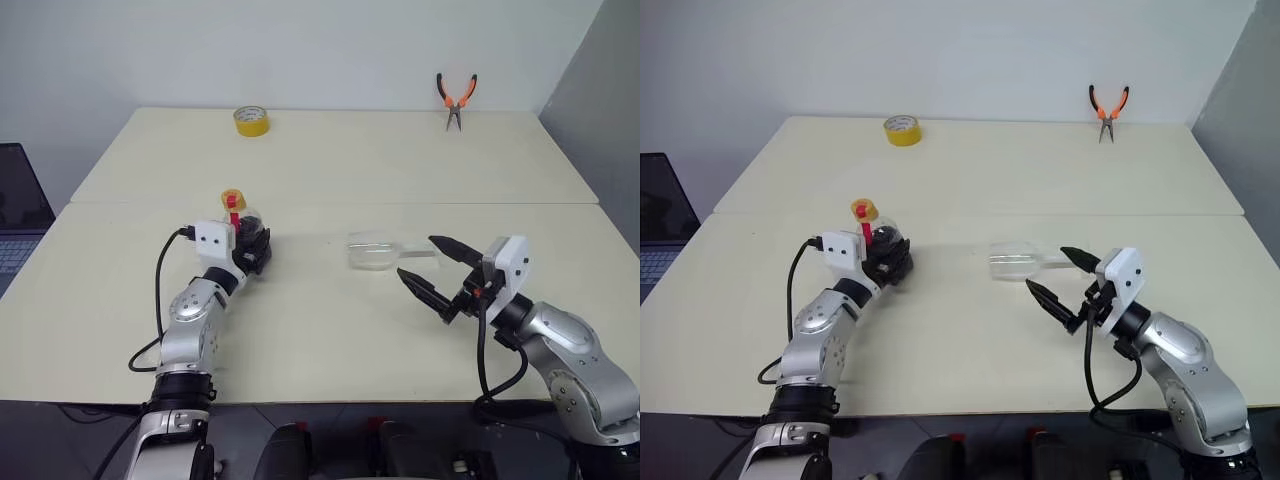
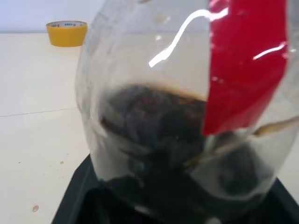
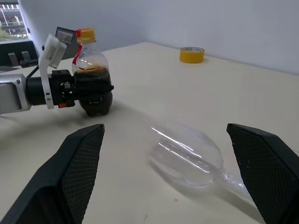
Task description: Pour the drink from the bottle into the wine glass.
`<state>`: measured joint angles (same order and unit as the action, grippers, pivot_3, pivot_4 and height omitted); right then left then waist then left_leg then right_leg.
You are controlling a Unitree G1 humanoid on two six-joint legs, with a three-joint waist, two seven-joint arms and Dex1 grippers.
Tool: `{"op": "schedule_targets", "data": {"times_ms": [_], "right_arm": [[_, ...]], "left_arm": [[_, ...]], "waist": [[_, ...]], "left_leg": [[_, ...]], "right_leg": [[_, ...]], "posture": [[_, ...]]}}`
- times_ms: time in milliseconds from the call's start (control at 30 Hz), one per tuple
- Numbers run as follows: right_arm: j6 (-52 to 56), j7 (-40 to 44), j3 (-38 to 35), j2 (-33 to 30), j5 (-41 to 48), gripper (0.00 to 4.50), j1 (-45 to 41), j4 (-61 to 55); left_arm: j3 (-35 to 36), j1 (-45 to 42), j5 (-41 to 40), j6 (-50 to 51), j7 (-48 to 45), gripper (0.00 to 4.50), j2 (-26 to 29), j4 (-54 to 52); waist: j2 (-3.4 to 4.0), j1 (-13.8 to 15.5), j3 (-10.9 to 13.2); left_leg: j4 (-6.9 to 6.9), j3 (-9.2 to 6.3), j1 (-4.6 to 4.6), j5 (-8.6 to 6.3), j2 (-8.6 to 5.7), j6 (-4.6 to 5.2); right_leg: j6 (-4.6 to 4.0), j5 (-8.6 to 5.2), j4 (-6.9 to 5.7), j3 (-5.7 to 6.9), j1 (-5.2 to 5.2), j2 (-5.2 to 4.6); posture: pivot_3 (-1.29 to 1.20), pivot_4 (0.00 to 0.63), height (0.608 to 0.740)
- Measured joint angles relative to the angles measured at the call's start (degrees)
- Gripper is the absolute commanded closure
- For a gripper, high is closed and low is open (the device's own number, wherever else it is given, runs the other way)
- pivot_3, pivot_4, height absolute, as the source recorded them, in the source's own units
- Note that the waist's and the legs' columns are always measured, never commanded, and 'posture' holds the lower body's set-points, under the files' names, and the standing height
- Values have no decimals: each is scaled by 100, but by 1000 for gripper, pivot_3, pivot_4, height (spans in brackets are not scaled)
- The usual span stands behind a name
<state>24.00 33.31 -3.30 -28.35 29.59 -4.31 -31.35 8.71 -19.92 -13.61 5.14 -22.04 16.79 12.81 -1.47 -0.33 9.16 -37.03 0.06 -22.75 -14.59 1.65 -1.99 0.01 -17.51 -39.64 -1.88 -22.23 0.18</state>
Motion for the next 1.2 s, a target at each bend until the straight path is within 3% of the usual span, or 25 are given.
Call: {"op": "schedule_targets", "data": {"times_ms": [100,300,567,767,1200], "right_arm": [[268,-200,2,67,142,0,-239,-66],[1511,-1262,144,472,440,0,-1607,-220],[2565,-2145,852,1414,432,0,-2700,-32],[2834,-2540,1159,2044,243,0,-2857,334],[2611,-2713,1509,2770,-439,0,-3142,1031]], "left_arm": [[-105,136,76,144,18,2555,24,-320],[-731,335,601,594,58,2560,172,-1542],[-1393,336,1271,717,497,2580,-191,-1800],[-1460,335,1532,696,841,2581,-422,-1749],[-1473,273,1854,545,1091,2632,-578,-1511]], "waist": [[-2,-4,1],[-4,-18,3],[-4,-19,3],[-4,-23,3],[-4,-102,3]], "left_leg": [[-1,0,-1,0,1,0],[0,-4,-3,0,2,0],[0,-5,-10,0,2,1],[0,-4,-12,0,2,1],[1,-6,-15,0,1,2]], "right_leg": [[0,0,-1,-1,-1,0],[-1,1,-6,1,-4,0],[-1,1,-4,2,-9,-2],[-2,1,-3,1,-10,-3],[-2,2,-2,4,-12,-4]], "posture": [[0,150,740],[0,150,740],[0,150,740],[0,150,740],[0,150,740]]}}
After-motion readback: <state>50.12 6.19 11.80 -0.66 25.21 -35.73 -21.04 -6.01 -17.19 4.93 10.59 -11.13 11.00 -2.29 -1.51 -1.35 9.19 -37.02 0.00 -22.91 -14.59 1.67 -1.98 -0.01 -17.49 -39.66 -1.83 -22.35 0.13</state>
